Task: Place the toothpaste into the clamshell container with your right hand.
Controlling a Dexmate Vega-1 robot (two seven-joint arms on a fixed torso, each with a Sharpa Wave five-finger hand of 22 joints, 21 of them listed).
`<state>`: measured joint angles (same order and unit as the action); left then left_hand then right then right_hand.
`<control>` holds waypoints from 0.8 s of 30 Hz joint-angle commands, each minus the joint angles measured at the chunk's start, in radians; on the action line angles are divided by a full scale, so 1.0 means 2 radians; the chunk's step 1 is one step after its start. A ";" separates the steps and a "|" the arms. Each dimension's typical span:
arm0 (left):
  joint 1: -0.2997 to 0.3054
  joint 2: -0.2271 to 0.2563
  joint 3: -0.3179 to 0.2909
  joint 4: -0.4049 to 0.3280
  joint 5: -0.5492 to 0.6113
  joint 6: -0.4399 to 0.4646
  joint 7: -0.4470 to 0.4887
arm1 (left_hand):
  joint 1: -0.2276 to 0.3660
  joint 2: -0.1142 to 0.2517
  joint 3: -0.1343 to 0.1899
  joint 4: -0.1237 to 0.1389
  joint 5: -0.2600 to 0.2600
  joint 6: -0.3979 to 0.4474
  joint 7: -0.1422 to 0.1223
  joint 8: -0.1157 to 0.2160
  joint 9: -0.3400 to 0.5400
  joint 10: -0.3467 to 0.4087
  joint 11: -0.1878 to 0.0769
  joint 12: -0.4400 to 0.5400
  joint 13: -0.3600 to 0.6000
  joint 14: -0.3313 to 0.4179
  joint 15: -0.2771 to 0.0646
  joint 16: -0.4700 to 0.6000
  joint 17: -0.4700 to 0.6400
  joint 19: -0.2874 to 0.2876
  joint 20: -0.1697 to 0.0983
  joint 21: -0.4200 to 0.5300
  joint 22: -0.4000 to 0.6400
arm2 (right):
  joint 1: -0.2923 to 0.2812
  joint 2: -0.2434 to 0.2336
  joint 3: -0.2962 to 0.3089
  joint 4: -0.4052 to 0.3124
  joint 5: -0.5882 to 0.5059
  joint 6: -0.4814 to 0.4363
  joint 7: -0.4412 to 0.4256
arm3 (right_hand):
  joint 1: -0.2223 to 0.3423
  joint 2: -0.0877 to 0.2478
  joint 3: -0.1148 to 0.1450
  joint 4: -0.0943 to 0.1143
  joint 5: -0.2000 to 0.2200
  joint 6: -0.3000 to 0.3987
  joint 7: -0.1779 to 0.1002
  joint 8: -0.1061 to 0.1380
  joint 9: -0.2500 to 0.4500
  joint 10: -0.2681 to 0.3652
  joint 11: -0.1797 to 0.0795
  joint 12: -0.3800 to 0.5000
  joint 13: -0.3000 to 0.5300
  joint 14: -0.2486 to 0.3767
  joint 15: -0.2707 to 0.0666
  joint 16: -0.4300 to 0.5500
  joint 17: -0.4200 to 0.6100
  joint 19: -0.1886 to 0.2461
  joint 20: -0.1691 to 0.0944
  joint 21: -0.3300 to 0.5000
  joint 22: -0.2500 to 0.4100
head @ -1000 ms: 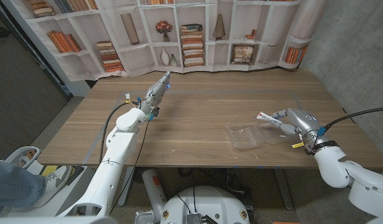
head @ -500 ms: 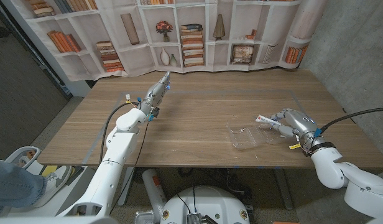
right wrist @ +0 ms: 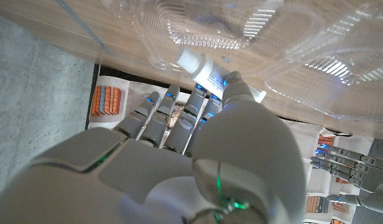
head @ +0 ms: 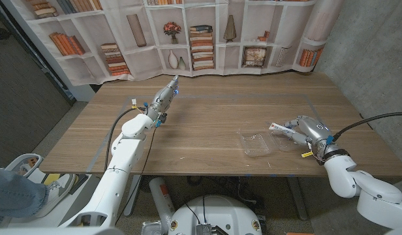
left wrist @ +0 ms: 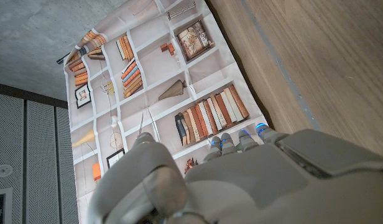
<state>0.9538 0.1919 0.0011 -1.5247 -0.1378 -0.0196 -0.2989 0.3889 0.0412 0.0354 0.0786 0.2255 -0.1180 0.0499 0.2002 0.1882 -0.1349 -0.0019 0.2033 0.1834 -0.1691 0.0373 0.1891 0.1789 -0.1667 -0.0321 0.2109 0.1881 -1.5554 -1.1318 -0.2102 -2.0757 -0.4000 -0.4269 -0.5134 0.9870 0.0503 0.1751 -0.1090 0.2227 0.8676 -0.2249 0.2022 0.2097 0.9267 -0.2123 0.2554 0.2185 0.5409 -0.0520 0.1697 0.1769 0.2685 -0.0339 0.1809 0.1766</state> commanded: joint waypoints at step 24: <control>-0.001 -0.002 0.005 -0.001 0.004 0.005 0.000 | 0.003 0.006 -0.005 -0.001 0.000 0.001 0.003 0.000 0.001 -0.003 -0.001 0.000 0.003 -0.019 0.004 0.000 0.003 -0.045 -0.005 0.001 0.001 | 0.033 -0.035 -0.057 -0.004 0.049 -0.063 -0.014 | -0.025 -0.009 -0.015 0.010 0.010 -0.039 0.001 -0.009 0.000 -0.047 0.001 -0.019 -0.005 -0.023 -0.015 0.004 0.002 -0.010 0.008 0.004 0.002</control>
<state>0.9544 0.1895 0.0068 -1.5290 -0.1326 -0.0121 -0.2992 0.3928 0.0451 0.0313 0.0745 0.2255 -0.1143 0.0535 0.2002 0.1881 -0.1349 -0.0019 0.2033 0.1834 -0.1732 0.0413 0.1891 0.1840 -0.1667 -0.0321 0.2109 0.1881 -1.5016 -1.1787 -0.2997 -2.0720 -0.3295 -0.5275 -0.5263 0.9486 0.0334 0.1491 -0.0913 0.2364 0.7993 -0.2208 0.1847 0.2097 0.8401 -0.2097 0.2205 0.2090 0.5007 -0.0489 0.1742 0.1770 0.2574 -0.0228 0.1856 0.1768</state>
